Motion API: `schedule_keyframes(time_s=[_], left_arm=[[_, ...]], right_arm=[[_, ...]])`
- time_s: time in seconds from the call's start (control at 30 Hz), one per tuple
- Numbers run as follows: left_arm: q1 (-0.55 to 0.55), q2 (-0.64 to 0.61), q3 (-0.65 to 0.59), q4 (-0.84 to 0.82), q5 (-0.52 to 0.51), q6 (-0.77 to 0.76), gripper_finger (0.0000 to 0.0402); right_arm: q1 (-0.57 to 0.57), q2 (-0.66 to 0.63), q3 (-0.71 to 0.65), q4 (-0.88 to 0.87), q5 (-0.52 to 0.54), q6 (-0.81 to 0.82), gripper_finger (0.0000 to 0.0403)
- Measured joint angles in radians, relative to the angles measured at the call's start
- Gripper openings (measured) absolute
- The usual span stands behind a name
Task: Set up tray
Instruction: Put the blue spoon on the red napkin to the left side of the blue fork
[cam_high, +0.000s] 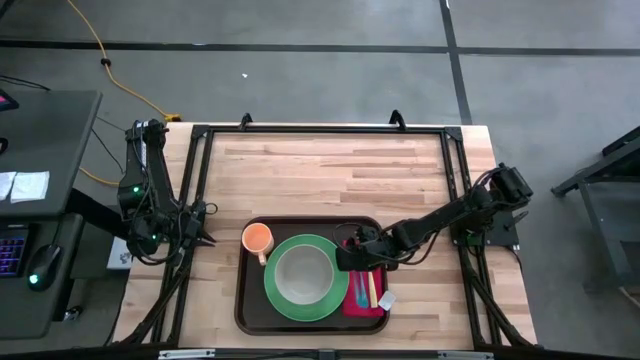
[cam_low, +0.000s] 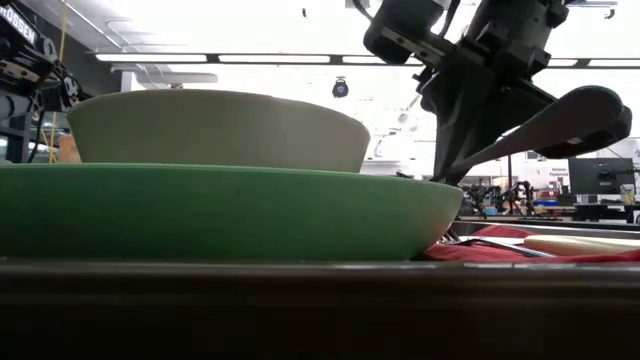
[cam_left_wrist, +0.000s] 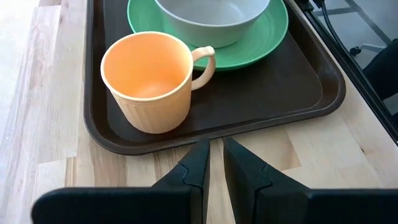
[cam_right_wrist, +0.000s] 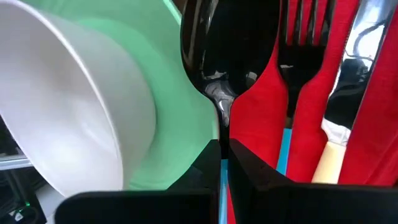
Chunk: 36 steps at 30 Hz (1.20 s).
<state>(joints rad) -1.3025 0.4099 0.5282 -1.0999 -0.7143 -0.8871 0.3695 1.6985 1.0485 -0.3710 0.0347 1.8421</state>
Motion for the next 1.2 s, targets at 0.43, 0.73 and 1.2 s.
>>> schedule_keyframes(time_s=[0.43, 0.73, 1.2], left_arm=[[0.000, 0.000, 0.000, -0.001, 0.002, 0.000, 0.0079], [0.000, 0.000, 0.000, -0.001, 0.002, 0.000, 0.0079], [0.000, 0.000, 0.000, 0.000, 0.001, 0.000, 0.0079]], right_arm=[[-0.005, 0.018, 0.000, -0.006, 0.009, -0.020, 0.0000], [-0.007, 0.034, -0.001, -0.004, -0.018, -0.036, 0.0000], [-0.036, 0.057, -0.002, 0.060, -0.043, -0.089, 0.0000]])
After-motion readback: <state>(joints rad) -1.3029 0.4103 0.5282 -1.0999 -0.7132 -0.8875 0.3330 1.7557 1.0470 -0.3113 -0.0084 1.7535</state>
